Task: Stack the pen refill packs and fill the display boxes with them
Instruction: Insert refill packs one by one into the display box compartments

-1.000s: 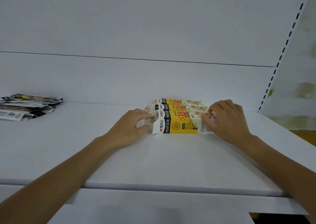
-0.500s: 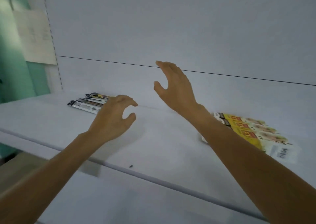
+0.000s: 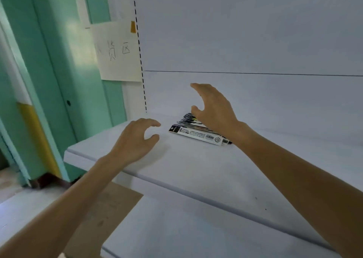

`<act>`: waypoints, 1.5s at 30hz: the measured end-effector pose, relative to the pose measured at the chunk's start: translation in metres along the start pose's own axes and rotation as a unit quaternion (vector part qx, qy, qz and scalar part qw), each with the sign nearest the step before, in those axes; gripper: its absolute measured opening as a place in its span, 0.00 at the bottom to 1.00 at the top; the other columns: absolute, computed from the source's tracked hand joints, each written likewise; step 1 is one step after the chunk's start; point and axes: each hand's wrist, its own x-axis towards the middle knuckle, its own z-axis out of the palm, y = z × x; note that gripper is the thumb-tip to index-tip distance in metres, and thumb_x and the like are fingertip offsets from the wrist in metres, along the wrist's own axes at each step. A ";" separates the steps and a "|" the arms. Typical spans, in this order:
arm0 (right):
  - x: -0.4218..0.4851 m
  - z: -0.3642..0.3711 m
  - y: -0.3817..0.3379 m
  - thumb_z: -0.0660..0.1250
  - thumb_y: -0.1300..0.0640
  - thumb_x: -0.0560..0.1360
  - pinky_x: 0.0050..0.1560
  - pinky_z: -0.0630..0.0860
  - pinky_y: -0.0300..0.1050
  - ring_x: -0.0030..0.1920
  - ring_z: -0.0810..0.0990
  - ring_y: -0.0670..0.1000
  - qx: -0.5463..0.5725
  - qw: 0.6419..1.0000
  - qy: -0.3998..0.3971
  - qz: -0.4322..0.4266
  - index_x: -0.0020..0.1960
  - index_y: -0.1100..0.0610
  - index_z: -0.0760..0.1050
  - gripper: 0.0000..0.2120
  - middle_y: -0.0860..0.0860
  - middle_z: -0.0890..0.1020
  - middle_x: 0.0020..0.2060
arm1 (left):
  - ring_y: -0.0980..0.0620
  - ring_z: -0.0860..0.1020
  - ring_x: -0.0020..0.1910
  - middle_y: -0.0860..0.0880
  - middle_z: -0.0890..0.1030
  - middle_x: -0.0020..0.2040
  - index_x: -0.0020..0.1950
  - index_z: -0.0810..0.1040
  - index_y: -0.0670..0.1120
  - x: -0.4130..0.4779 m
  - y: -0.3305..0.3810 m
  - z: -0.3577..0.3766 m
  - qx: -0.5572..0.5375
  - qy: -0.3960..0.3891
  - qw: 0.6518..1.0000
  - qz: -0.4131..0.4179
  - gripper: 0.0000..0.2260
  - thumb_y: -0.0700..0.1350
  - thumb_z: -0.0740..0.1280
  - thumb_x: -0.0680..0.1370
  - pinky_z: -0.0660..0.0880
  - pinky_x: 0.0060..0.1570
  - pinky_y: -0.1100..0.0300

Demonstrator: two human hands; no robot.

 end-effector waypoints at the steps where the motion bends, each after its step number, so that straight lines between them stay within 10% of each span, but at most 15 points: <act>1: 0.006 0.007 -0.002 0.61 0.56 0.76 0.61 0.67 0.48 0.66 0.68 0.51 -0.001 1.000 0.002 0.016 0.73 0.54 0.60 0.26 0.51 0.68 0.69 | 0.50 0.71 0.62 0.50 0.76 0.62 0.61 0.75 0.48 0.012 -0.012 -0.002 -0.013 -0.002 1.000 0.008 0.14 0.42 0.65 0.76 0.63 0.57 0.62; 9: -0.010 0.028 0.036 0.67 0.51 0.74 0.51 0.73 0.45 0.52 0.76 0.51 -0.075 0.952 -0.206 0.214 0.56 0.55 0.75 0.13 0.51 0.78 0.55 | 0.49 0.70 0.63 0.48 0.75 0.63 0.63 0.74 0.46 0.092 -0.042 0.038 -0.061 -0.129 0.986 0.090 0.15 0.44 0.65 0.77 0.61 0.54 0.66; 18: -0.025 0.040 0.035 0.62 0.59 0.75 0.50 0.73 0.50 0.50 0.75 0.56 -0.145 0.952 -0.193 0.186 0.49 0.60 0.77 0.08 0.55 0.78 0.47 | 0.48 0.73 0.59 0.49 0.74 0.64 0.70 0.64 0.47 0.106 -0.026 0.064 -0.035 -0.237 0.963 0.123 0.23 0.46 0.66 0.76 0.68 0.55 0.58; 45: -0.022 0.036 0.015 0.65 0.63 0.75 0.42 0.70 0.35 0.46 0.75 0.49 0.005 0.975 -0.095 0.200 0.52 0.56 0.77 0.08 0.48 0.78 0.45 | 0.46 0.58 0.70 0.45 0.61 0.72 0.75 0.51 0.47 0.099 -0.039 0.059 -0.012 -0.054 0.986 0.159 0.43 0.53 0.73 0.69 0.59 0.66 0.53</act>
